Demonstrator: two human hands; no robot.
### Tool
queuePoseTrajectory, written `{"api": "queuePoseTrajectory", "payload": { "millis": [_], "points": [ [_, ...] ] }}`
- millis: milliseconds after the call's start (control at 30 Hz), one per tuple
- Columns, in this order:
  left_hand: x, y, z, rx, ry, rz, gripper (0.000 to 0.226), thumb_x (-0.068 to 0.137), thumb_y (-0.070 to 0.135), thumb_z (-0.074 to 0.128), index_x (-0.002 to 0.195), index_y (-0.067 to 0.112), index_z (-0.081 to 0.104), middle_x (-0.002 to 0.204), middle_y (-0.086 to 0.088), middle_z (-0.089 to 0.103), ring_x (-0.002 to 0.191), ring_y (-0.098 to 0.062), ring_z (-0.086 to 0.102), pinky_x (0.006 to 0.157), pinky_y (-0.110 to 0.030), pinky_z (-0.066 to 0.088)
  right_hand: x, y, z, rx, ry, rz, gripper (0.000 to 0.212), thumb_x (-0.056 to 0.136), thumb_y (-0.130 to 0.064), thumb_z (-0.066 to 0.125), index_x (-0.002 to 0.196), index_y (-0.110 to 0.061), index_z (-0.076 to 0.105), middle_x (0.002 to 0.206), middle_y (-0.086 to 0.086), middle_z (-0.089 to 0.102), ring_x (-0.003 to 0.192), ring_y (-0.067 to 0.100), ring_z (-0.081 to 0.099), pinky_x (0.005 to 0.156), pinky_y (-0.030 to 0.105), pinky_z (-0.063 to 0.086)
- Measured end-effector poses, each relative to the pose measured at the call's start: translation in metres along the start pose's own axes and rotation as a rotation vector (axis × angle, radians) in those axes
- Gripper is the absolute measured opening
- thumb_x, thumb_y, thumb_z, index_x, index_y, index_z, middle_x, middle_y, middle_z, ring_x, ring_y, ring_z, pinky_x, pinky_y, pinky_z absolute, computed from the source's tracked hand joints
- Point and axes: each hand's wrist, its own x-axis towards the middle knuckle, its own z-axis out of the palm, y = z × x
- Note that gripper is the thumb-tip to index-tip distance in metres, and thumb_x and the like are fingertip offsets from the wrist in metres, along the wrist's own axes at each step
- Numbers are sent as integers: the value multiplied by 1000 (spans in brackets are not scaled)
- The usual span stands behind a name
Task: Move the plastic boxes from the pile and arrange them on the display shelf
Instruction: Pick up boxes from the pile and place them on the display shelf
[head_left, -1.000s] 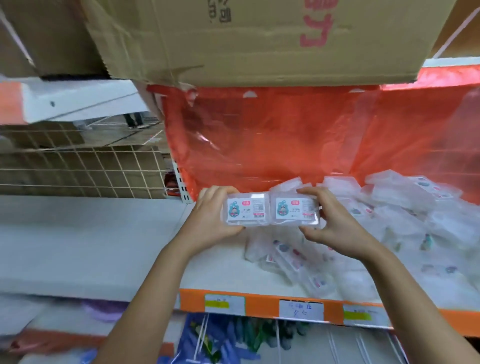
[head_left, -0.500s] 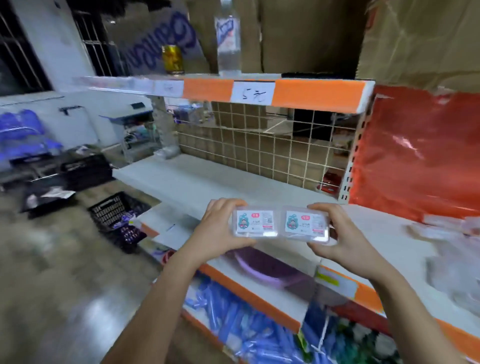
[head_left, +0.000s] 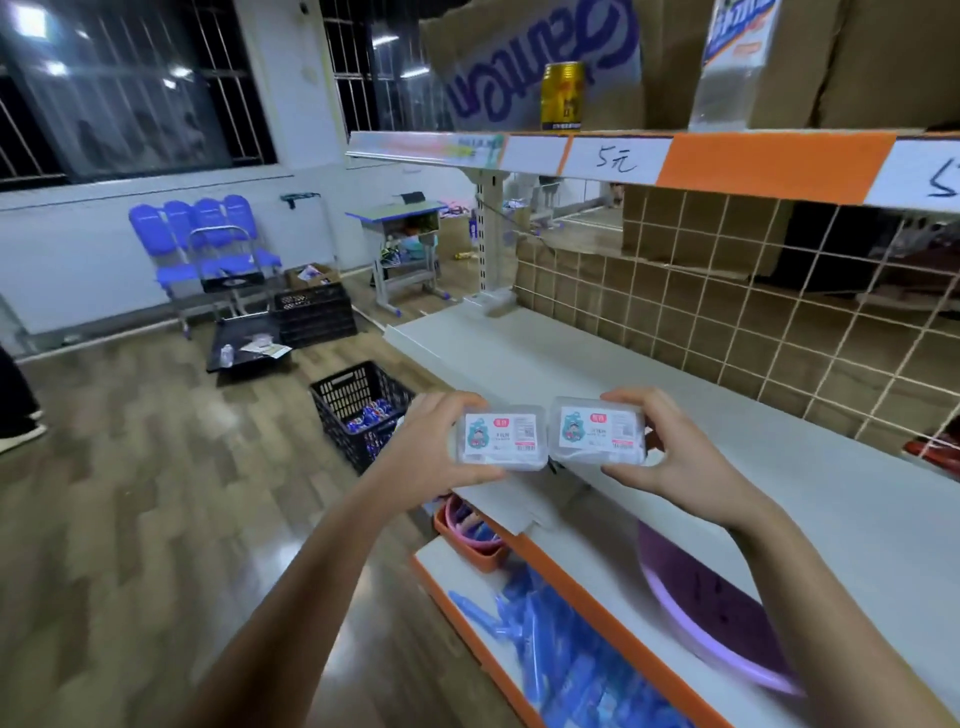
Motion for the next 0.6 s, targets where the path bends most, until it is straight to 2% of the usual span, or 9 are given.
{"api": "queuePoseTrajectory", "payload": {
  "millis": [133,233,367,500,600],
  "points": [
    [40,-53,-11,3,27,-48,72,64,40,84,125,20,51,117,6,48,114,-10,38,97,-29,37,71,15,23,2,-32,-5,58,76,-12,76,120,-31,44,115,-19,46,101,-9,48,77,7,41],
    [76,-90,-20,36,29,-53,73,60,51,79,121,21,54,116,9,51,113,-11,42,95,-28,37,123,24,35,3,-50,-12,57,76,-10,75,118,-31,43,113,-21,44,98,-13,47,77,6,40],
    [116,-138,-30,50,56,-62,70,64,41,84,123,20,53,120,8,50,117,-12,38,93,-22,29,185,38,54,2,-66,-16,59,76,-9,76,119,-33,42,114,-18,45,97,-14,47,75,4,39],
    [144,-187,-37,53,56,-82,73,64,45,82,125,20,52,123,5,51,117,-13,37,95,-24,29,232,52,84,6,-56,-6,62,74,-6,77,118,-32,44,117,-10,48,95,-12,48,75,6,39],
    [166,-223,-44,46,33,-90,72,65,45,82,125,21,51,123,7,50,115,-11,37,95,-23,30,262,61,108,7,-63,13,62,74,-7,77,117,-36,43,118,-11,48,97,-10,48,75,5,39]
  ]
}}
